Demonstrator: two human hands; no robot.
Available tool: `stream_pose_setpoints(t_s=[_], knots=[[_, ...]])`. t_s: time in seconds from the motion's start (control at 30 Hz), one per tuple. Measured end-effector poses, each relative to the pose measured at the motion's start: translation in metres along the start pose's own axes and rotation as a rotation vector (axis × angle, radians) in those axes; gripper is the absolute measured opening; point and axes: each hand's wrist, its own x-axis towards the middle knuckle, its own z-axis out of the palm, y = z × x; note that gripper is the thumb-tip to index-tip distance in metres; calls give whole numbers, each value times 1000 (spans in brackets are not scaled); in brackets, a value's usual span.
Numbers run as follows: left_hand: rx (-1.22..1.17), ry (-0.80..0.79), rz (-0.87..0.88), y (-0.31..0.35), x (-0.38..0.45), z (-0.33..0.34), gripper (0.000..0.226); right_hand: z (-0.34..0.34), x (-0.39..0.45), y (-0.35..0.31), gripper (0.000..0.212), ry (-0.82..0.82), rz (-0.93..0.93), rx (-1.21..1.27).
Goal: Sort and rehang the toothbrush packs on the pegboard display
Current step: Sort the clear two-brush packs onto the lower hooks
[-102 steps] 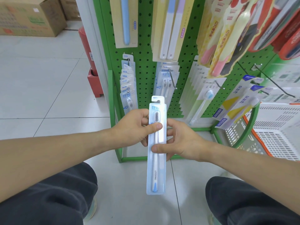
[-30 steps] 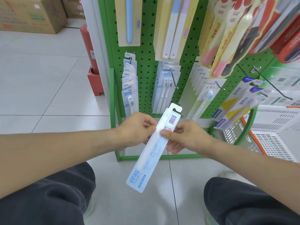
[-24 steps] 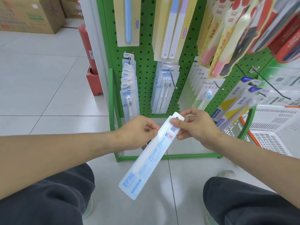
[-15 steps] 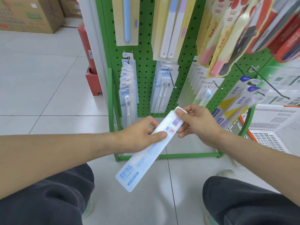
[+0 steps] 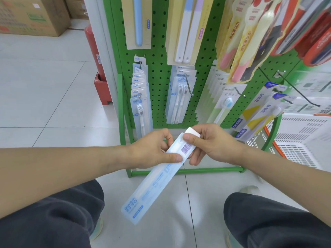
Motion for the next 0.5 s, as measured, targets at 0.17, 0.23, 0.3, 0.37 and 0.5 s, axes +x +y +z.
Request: stream_pose_setpoints(t_s=[0.17,0.23,0.3,0.37,0.5], knots=[[94,-146,-124,4,-1,-12,32,-9,8,5,32,245,-5,-17],[72,-259,-218,7,-4,-15,36,-13,9,7,34,281,12,-30],[51,-313,-235,8,-6,-16,34,-12,7,9,32,262,29,3],[62,-305,-222,6,-7,-16,29,-10,5,9,23,222,28,16],[97,-339,-167,-4,-7,-22,16,-11,6,5,22,226,13,5]])
